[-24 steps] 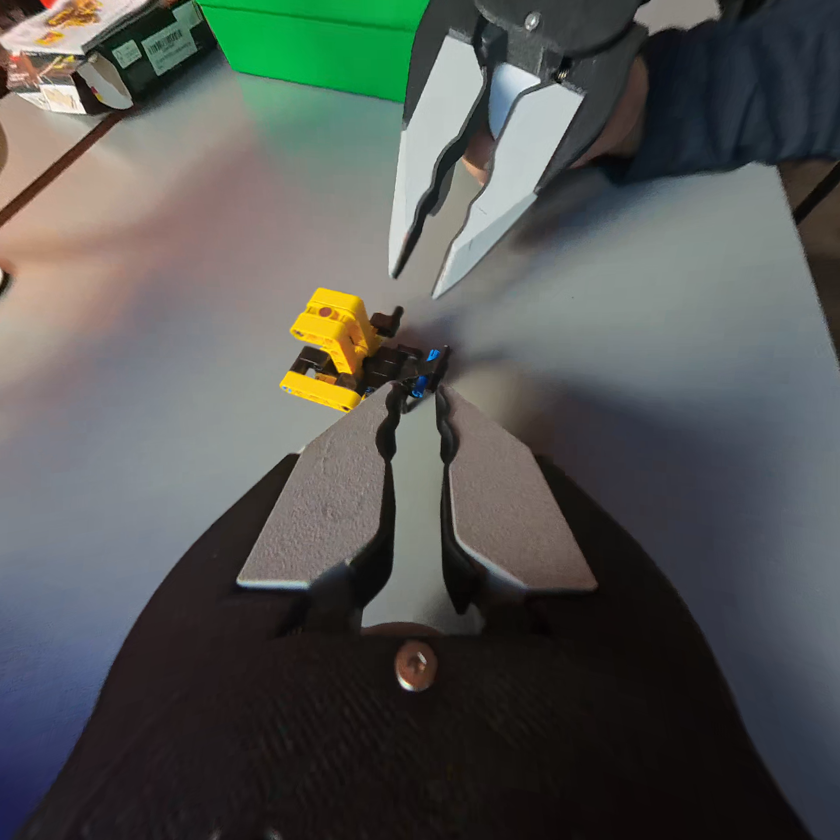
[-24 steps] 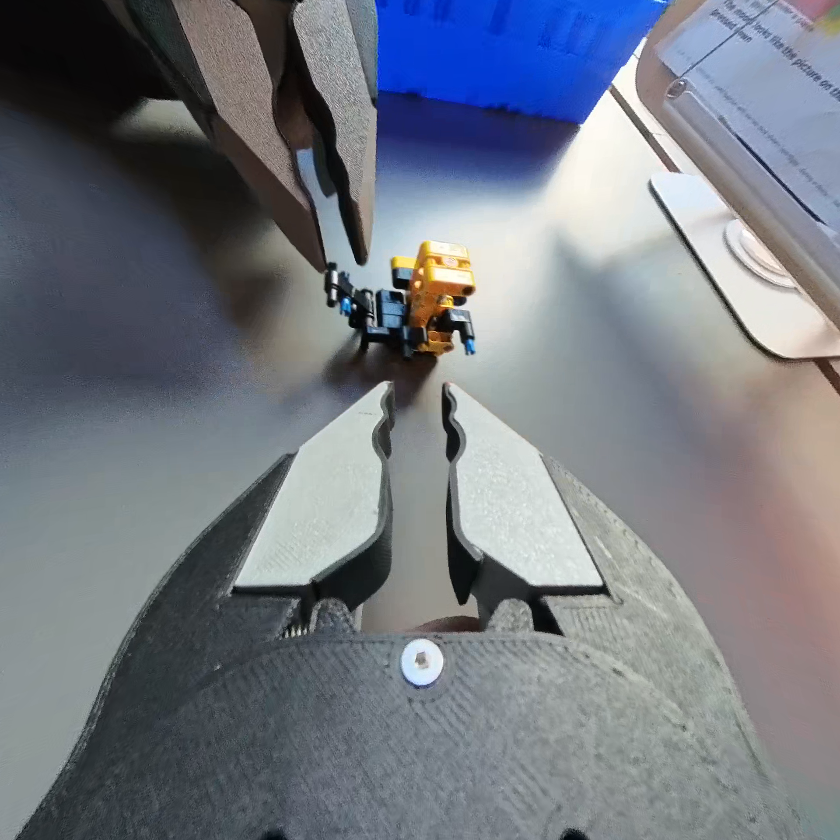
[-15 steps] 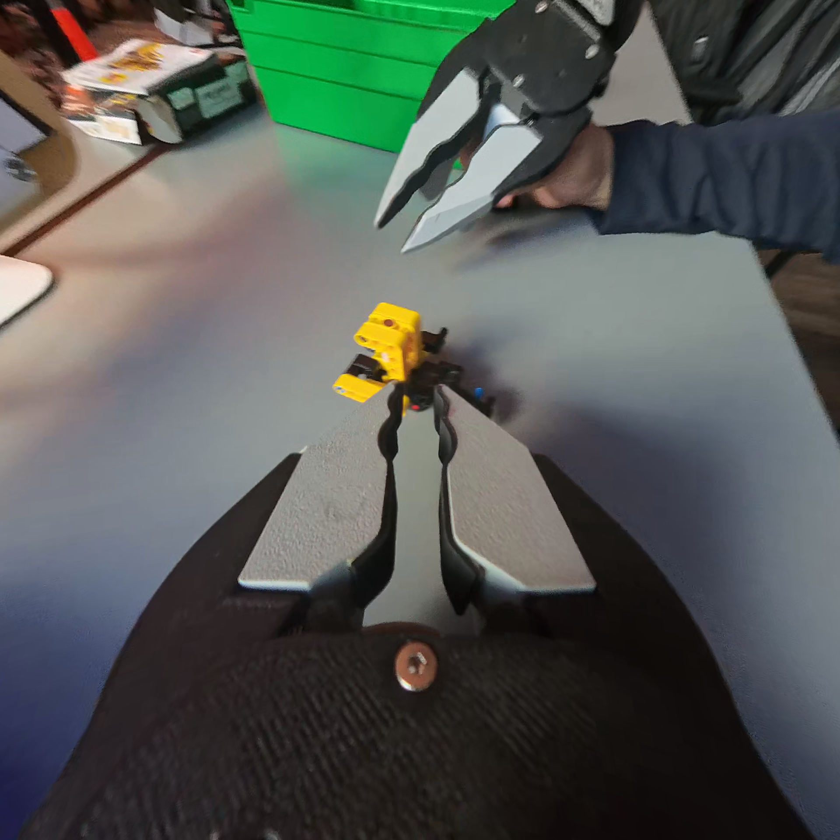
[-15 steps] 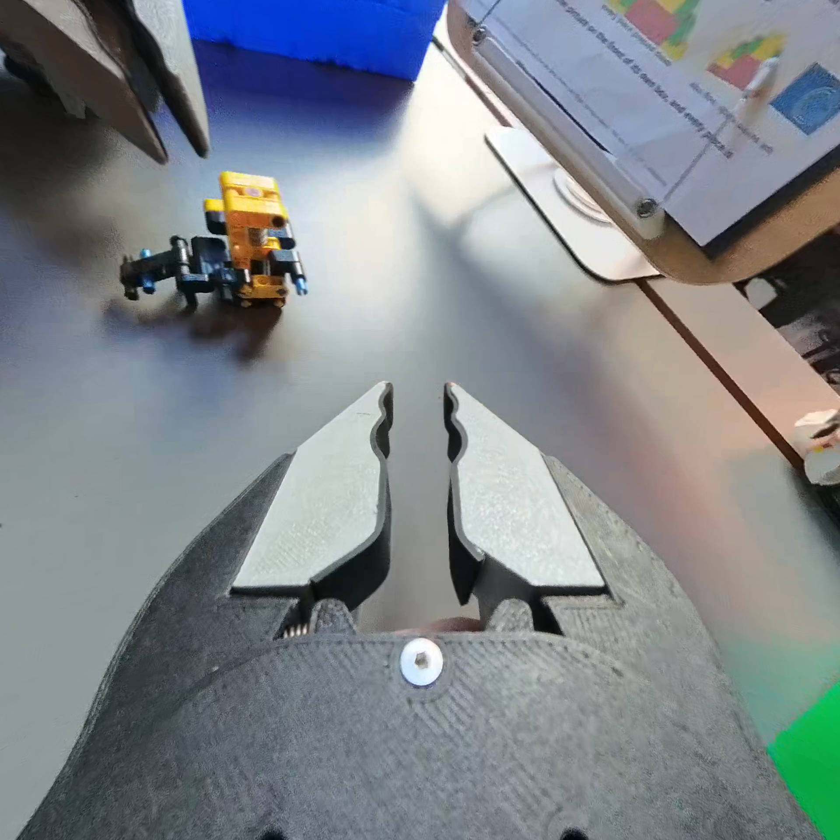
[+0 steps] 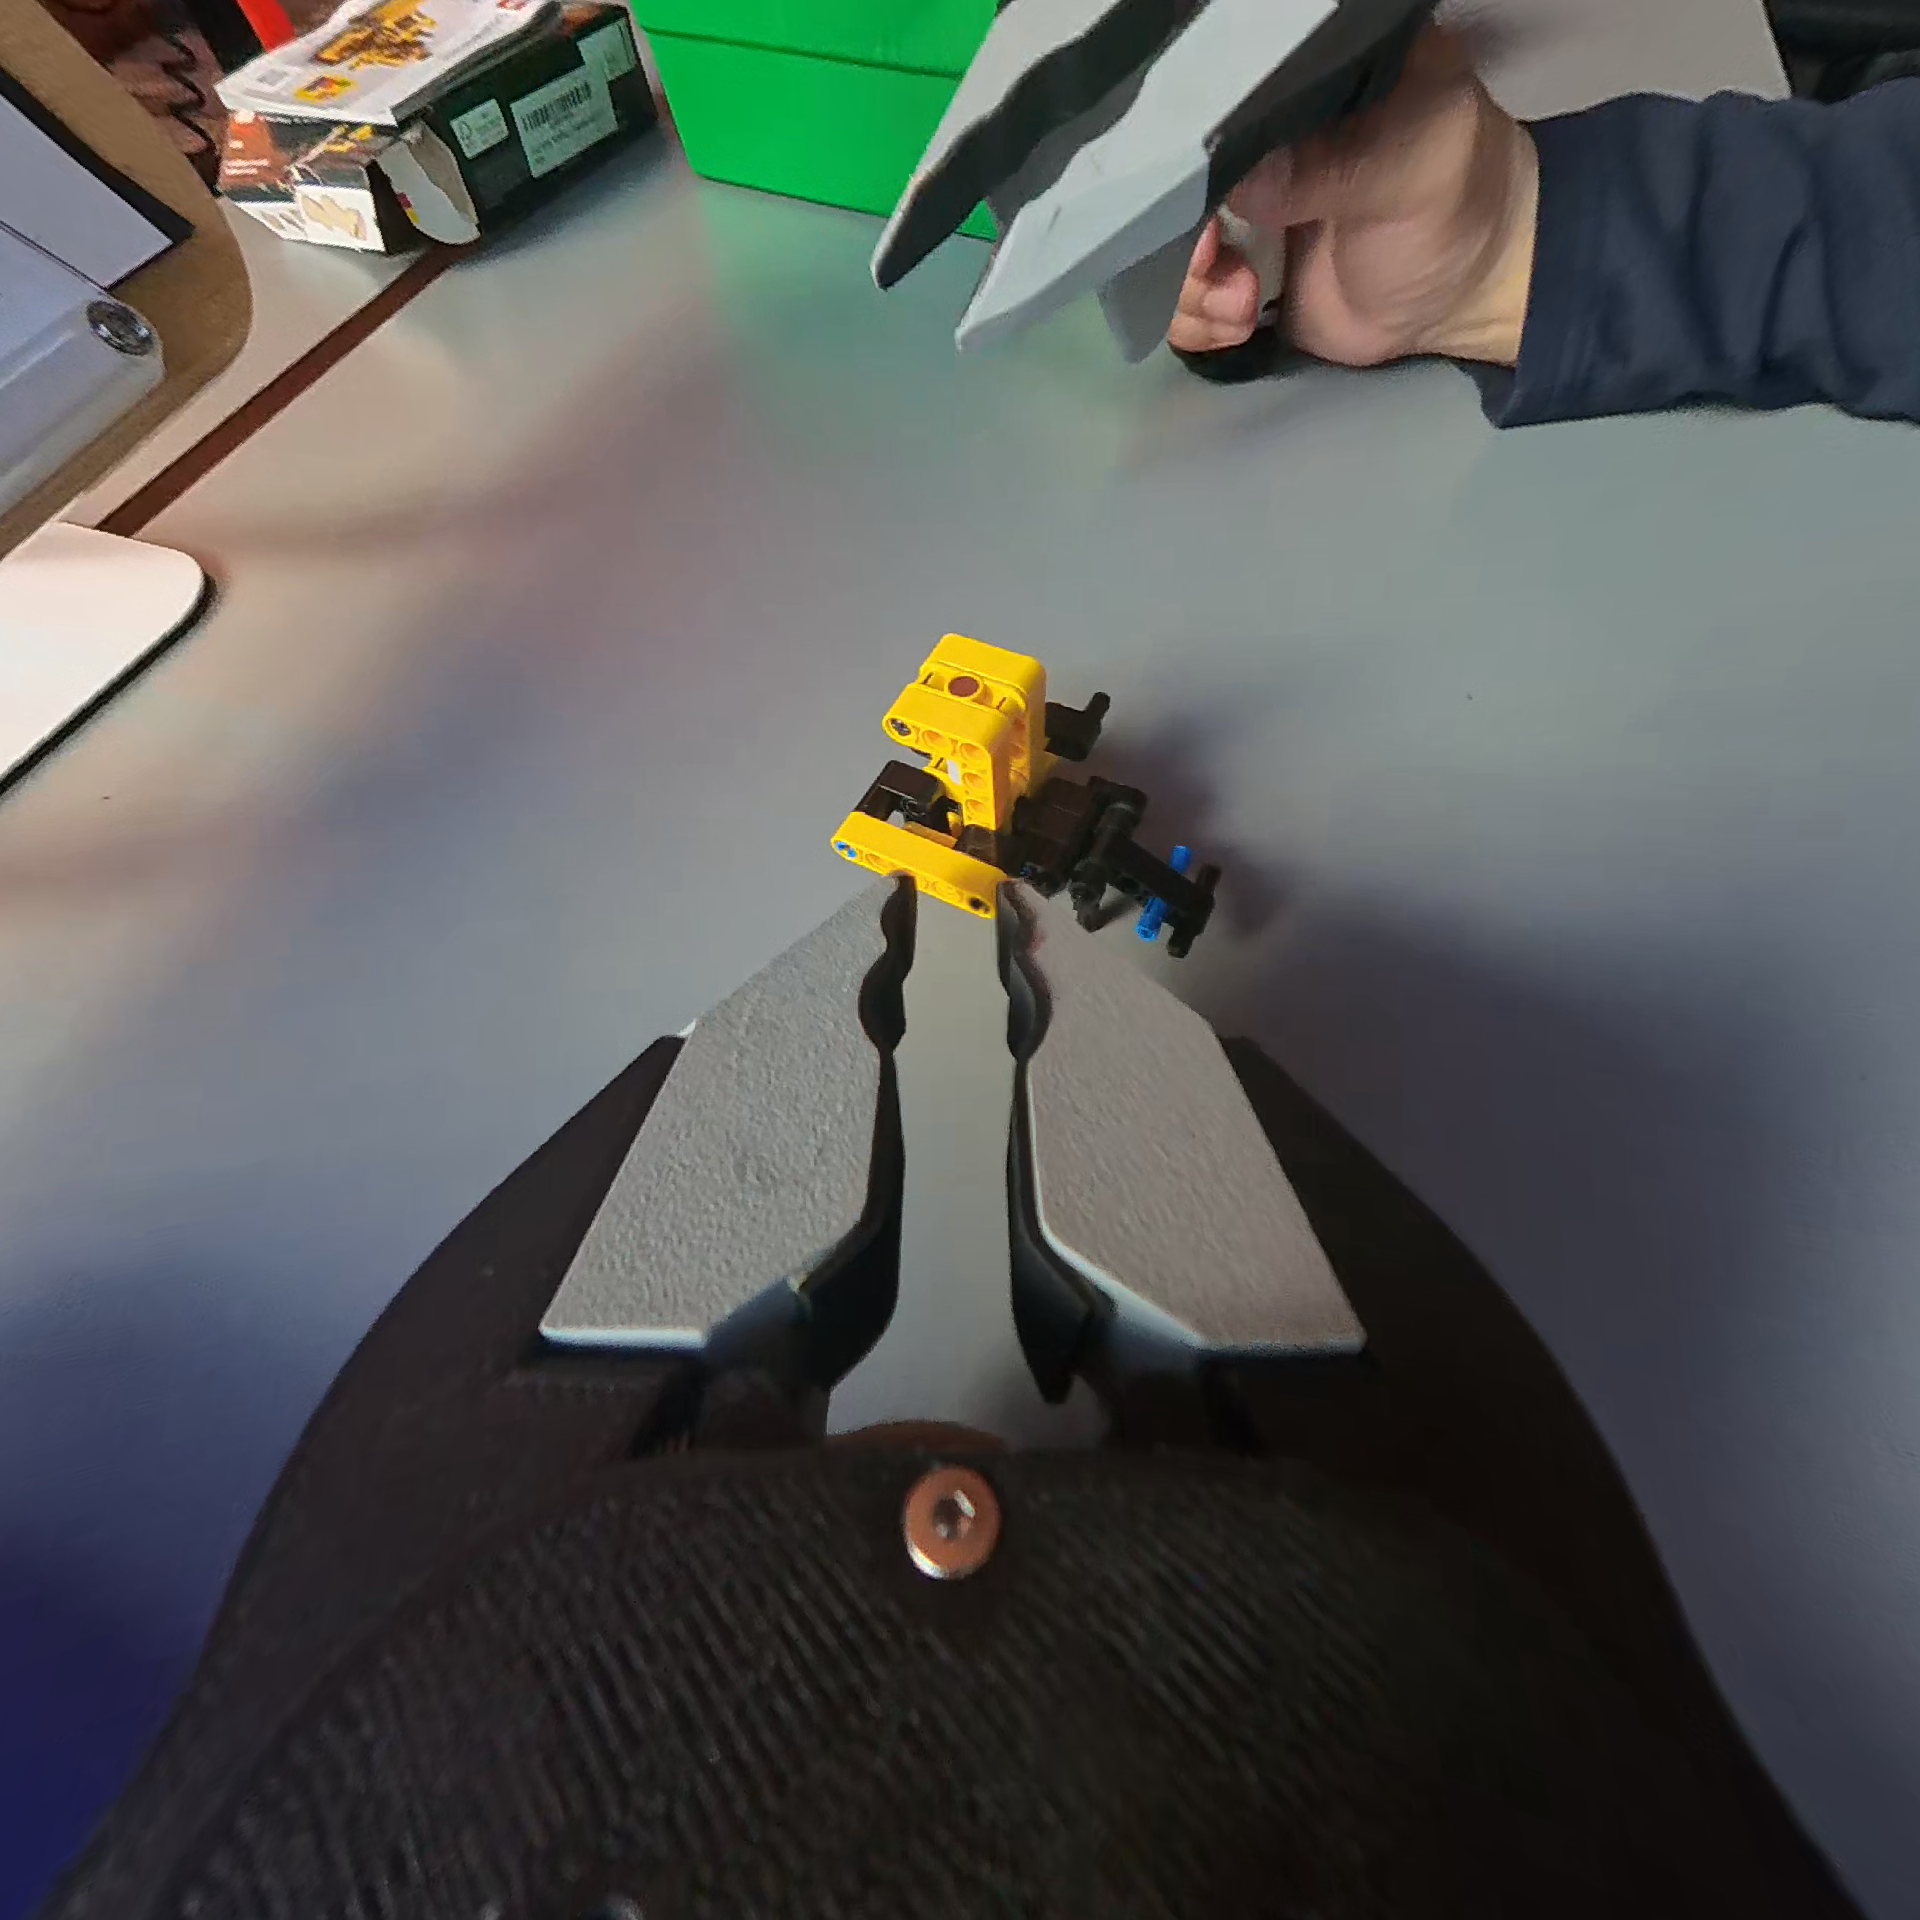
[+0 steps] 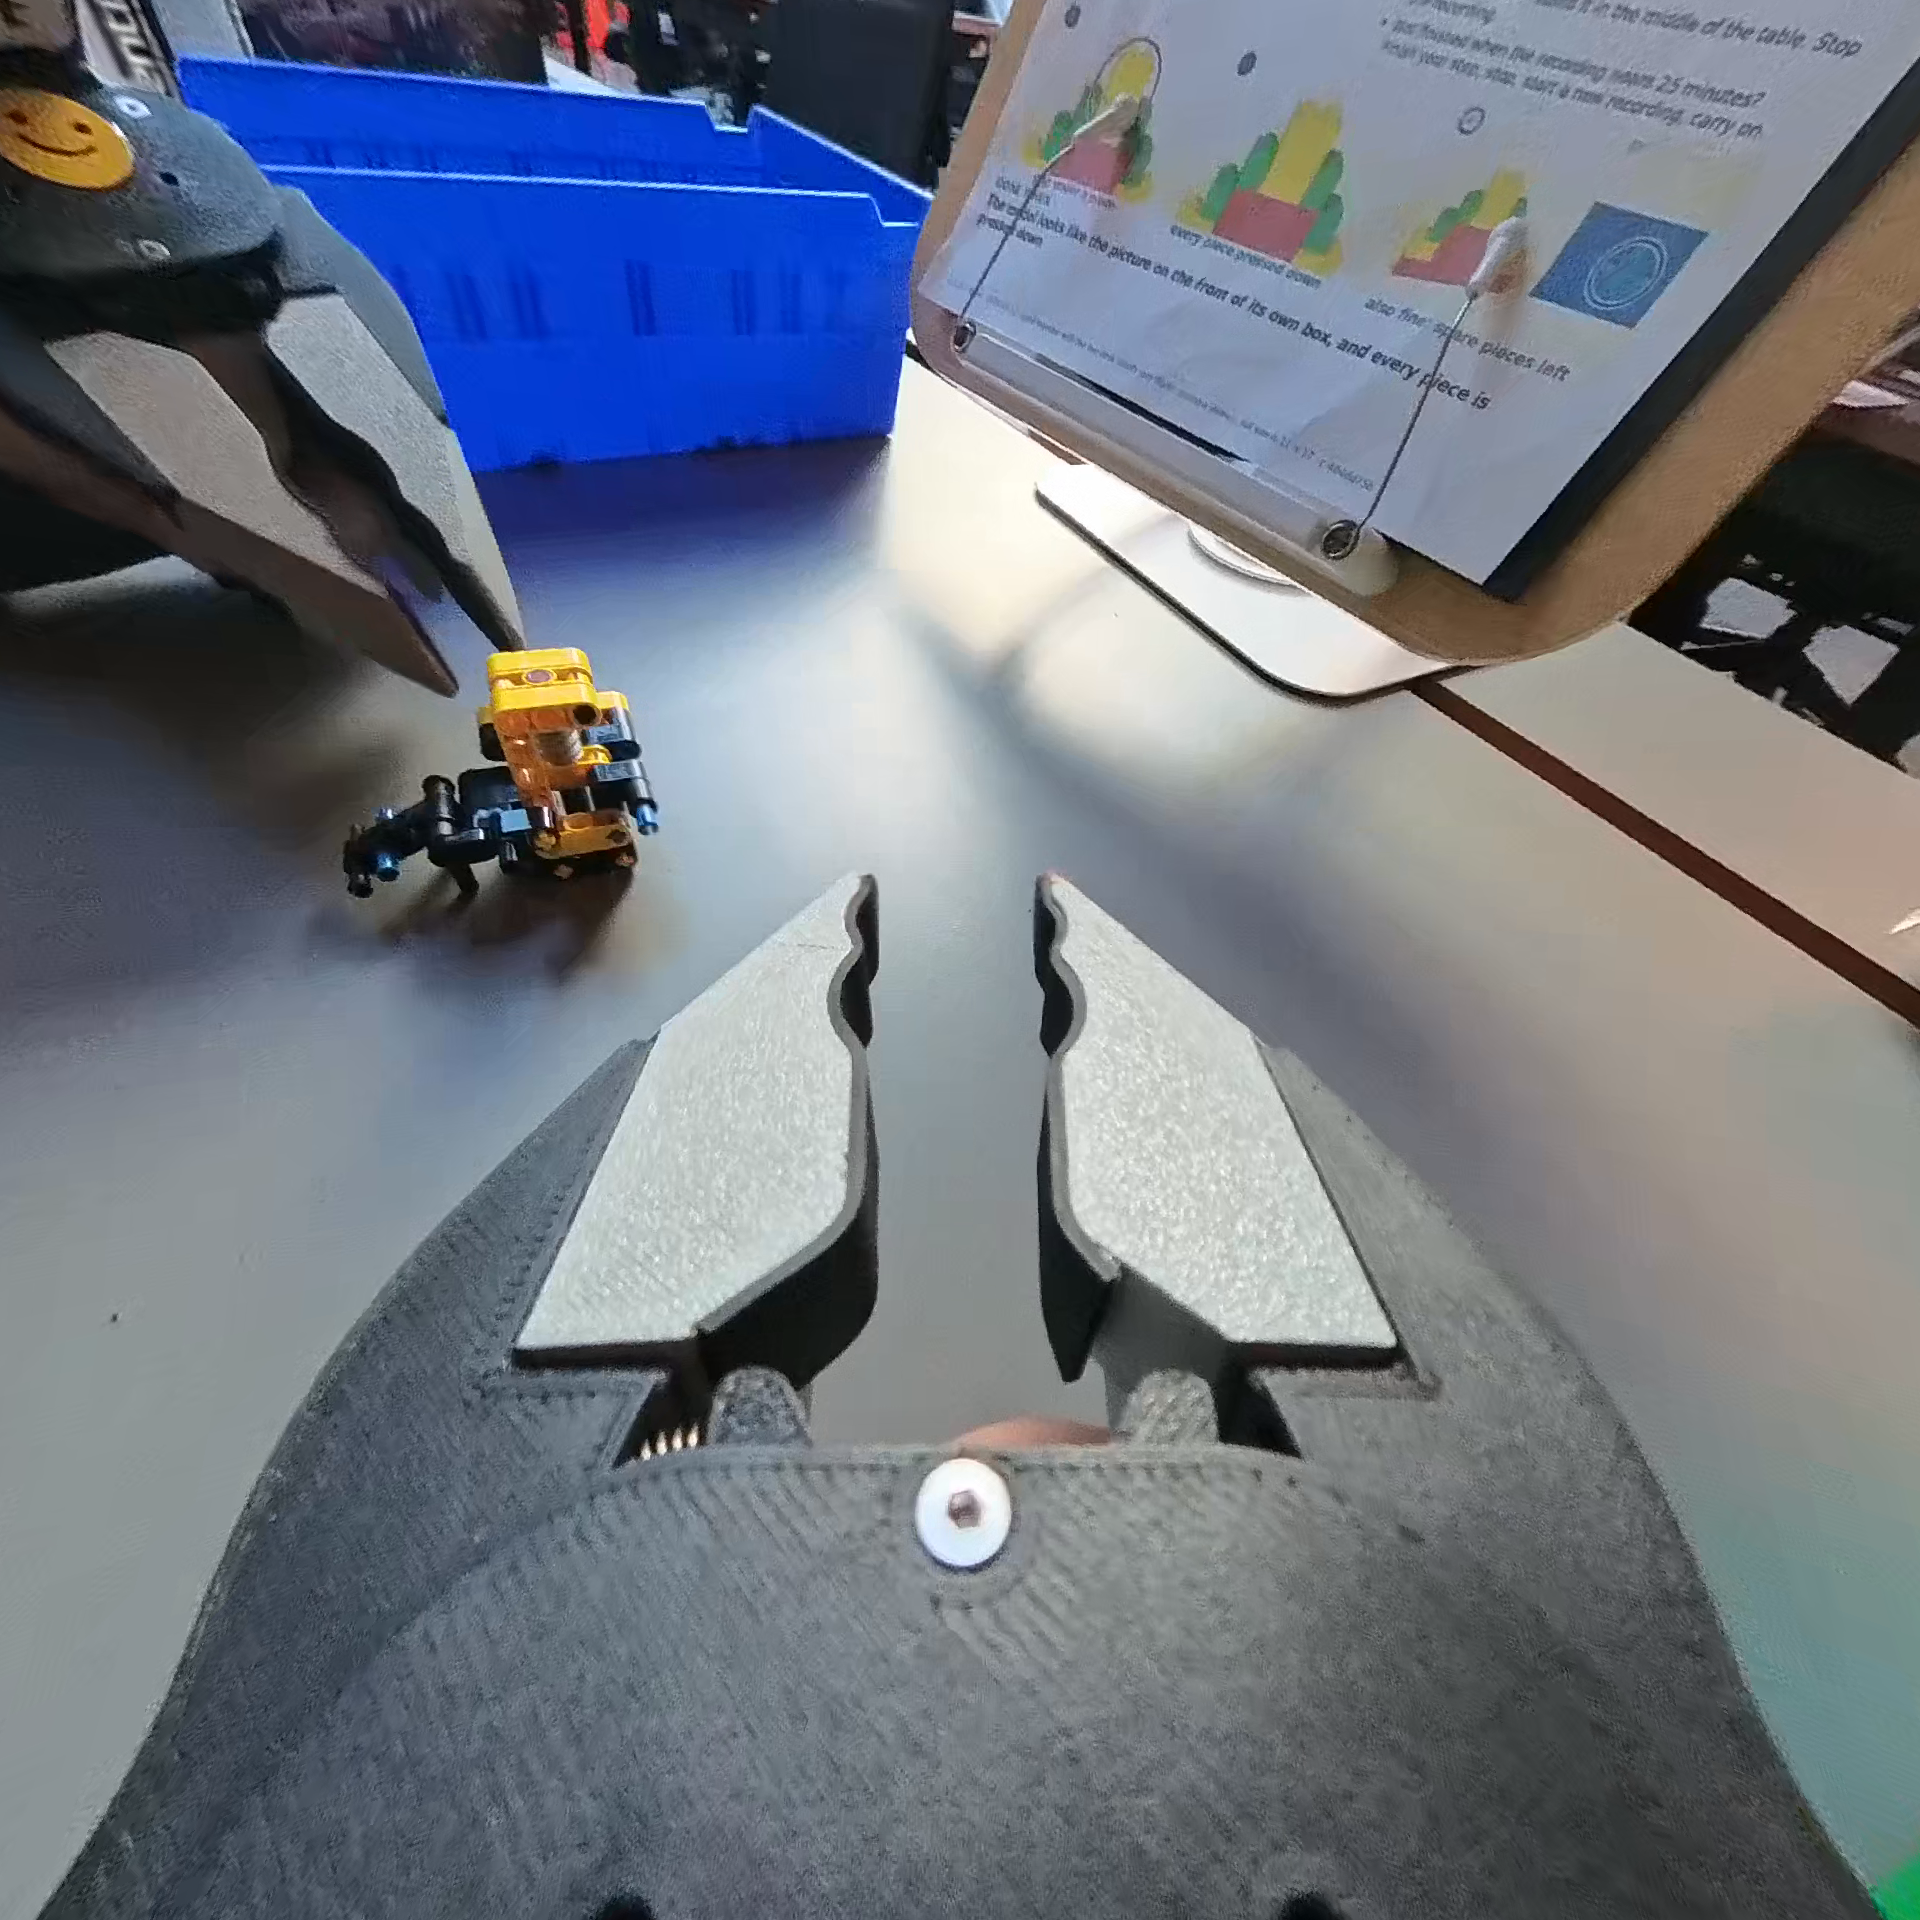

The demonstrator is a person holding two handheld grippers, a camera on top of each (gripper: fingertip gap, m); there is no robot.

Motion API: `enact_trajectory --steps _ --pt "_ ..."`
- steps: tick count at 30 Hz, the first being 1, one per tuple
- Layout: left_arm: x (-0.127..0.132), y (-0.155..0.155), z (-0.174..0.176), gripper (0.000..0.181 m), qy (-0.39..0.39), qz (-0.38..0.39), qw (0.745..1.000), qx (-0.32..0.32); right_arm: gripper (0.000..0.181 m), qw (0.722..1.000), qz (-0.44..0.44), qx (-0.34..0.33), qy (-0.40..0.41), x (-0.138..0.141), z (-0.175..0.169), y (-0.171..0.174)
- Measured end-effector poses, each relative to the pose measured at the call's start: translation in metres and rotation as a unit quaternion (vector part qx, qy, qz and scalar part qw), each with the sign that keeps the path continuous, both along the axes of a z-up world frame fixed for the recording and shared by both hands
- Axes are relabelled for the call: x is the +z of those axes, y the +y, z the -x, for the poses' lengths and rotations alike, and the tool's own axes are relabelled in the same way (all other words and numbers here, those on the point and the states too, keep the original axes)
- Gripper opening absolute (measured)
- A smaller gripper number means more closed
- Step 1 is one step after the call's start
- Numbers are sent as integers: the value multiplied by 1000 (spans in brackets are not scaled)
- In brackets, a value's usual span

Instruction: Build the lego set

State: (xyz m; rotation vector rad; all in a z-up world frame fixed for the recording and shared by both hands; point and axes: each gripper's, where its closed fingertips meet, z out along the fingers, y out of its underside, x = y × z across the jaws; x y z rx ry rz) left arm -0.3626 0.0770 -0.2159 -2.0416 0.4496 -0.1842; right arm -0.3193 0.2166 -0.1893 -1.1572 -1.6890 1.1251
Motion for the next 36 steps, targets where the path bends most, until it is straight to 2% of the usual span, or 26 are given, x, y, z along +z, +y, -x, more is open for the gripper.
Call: enact_trajectory --steps 1,6,8,10,16,17,19,23,24,26,28,32,34,36 --pt "0 0 0 12 0 1 1000 -1 27 1000 5 8 0 1 0 -2" --pt "-2 -7 -12 20 8 3 999 -44 30 998 4 67 -7 -1 2 -26" --pt "-1 -7 -10 19 25 -10 999 -33 29 995 -5 98 -19 -6 0 -43" --pt "-4 -10 -10 16 39 -3 999 -34 14 990 -13 138 -35 -11 -5 -64" --pt "-11 -5 -1 26 61 12 998 2 19 980 -68 164 -84 -31 -8 -101" --pt "-9 -4 2 30 49 12 999 9 19 980 -89 153 -86 -35 -6 -101" --pt "-7 1 10 52 23 14 999 32 17 978 -137 132 -85 -40 -2 -101" --pt "3 18 12 56 -4 -9 1000 22 12 962 -246 87 -81 -52 5 -96" --pt "4 22 9 56 -6 -11 1000 5 13 954 -279 75 -80 -55 7 -94" --pt "-7 19 -7 57 -18 34 998 -59 14 936 -339 64 -70 -58 8 -94" --pt "-17 21 -14 64 -6 65 994 -83 14 919 -386 56 -56 -58 9 -97" --pt "-17 29 -22 57 -21 72 991 -107 6 887 -460 8 -27 -48 13 -91" --pt "-18 30 -22 59 -44 91 989 -107 8 883 -468 -4 -15 -43 16 -90" --pt "-16 31 -19 38 -62 91 989 -98 10 882 -471 2 -14 -44 15 -93"
